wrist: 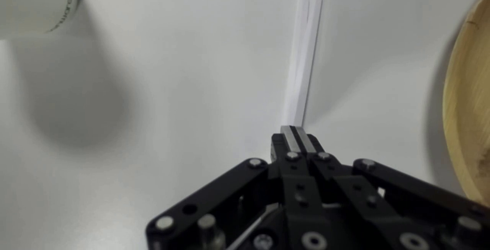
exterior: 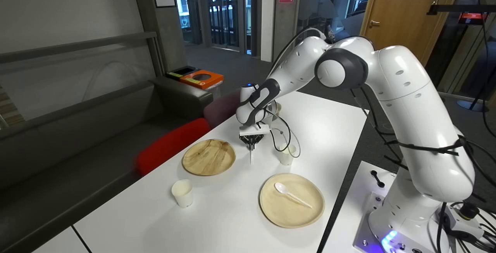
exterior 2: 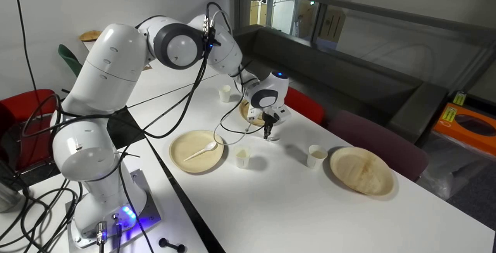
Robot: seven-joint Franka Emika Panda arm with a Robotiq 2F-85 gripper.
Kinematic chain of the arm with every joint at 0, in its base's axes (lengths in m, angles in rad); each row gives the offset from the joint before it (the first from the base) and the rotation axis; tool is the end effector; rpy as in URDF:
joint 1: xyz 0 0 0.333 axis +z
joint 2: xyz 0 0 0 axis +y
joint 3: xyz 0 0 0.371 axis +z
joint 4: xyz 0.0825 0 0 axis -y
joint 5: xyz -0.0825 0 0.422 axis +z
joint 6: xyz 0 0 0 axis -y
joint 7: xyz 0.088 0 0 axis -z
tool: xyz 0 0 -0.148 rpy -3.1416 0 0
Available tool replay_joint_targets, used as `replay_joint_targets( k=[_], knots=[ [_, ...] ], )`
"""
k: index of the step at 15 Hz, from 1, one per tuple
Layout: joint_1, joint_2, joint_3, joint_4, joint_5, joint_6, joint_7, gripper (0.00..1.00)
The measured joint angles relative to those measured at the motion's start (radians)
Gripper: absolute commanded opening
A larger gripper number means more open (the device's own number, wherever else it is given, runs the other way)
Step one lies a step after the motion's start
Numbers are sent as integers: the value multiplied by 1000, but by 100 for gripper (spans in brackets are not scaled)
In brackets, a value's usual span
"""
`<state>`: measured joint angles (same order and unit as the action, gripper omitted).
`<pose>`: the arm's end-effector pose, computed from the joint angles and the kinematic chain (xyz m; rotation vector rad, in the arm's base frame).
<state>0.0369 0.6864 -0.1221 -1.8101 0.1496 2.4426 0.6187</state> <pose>0.6977 -0.0518 0.1306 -2.8930 1.2149 0.0757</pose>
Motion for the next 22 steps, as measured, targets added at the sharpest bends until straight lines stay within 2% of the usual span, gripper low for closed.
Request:
replay_joint_targets(
  k=[7, 12, 13, 14, 15, 18, 19, 22],
  knots=[
    [0, -3, 0, -2, 0, 5, 0, 0],
    [0, -46, 0, -45, 0, 72, -1, 0],
    [0, -55, 0, -55, 0, 82, -1, 26],
    [0, -64, 0, -62, 0, 87, -1, 27],
    [0, -72, 0, -70, -1, 88, -1, 33],
    [2, -79, 0, -80, -4, 89, -1, 57],
    [3, -79, 0, -82, -4, 89, -1, 60],
    [3, -73, 0, -83, -5, 88, -1, 58]
  ],
)
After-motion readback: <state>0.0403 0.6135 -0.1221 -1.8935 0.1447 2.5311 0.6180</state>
